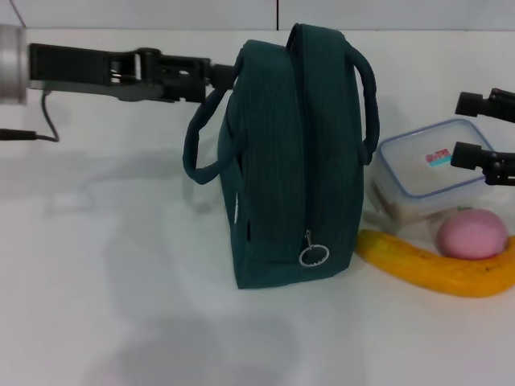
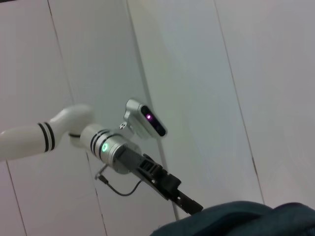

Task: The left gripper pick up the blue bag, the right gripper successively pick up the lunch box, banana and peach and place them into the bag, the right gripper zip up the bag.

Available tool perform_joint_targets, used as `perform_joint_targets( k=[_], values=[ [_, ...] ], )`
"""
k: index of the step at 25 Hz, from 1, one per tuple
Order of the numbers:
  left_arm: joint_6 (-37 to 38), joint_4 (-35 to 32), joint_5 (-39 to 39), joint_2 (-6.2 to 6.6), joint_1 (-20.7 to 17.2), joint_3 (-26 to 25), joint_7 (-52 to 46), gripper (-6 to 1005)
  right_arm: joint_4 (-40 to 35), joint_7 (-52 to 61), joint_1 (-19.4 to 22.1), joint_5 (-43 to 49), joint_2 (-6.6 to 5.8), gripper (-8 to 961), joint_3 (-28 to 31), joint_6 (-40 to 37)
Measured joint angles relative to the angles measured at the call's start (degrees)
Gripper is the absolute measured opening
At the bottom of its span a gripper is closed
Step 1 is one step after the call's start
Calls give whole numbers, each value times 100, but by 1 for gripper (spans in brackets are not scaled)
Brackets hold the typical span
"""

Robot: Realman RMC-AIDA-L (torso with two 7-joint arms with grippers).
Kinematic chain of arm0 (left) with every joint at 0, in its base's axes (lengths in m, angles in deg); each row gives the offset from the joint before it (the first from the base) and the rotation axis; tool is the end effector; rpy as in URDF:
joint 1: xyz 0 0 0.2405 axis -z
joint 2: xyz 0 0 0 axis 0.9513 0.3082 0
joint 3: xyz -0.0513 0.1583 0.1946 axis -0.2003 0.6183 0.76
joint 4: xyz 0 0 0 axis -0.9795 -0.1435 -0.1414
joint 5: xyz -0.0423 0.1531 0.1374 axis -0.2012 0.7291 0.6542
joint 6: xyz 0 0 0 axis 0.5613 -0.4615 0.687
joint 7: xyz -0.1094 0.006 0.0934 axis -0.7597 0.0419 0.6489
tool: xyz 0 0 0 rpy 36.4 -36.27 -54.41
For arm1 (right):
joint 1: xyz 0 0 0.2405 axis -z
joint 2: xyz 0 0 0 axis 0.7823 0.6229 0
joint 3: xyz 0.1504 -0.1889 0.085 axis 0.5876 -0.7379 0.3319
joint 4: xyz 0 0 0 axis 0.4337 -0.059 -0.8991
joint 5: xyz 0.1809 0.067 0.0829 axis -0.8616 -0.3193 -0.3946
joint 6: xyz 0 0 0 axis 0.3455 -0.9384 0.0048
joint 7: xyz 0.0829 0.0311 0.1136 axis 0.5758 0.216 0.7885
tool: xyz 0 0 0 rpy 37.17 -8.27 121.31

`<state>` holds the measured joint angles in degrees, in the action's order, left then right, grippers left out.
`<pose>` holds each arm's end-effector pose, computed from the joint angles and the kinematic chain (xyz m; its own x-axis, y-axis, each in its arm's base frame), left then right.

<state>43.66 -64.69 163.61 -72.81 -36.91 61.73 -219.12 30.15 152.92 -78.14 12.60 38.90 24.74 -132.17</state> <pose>-0.1890 0.3658 0.0675 0.3954 0.8338 0.3852 0.8423 -0.4964 0.2099 0.2504 0.3159 0.0742 0.7019 -0.1641 -0.6931 -0.3172 -0.9433 -0.0980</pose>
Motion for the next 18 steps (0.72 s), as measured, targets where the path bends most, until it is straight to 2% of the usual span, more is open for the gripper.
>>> perform_joint_targets(
  k=[7,12,18],
  values=[
    [-7,-269,902,-264,535,26,-699,862,39,-237,220,5,11,858,139,10],
    [-42,-286,1286,-394,872,37,-865,861,58,-430,374,43,34,857,233,11],
    [-187,-232,1536,-384,1012,41,-978,862,58,-525,508,79,69,857,236,-9]
  ],
)
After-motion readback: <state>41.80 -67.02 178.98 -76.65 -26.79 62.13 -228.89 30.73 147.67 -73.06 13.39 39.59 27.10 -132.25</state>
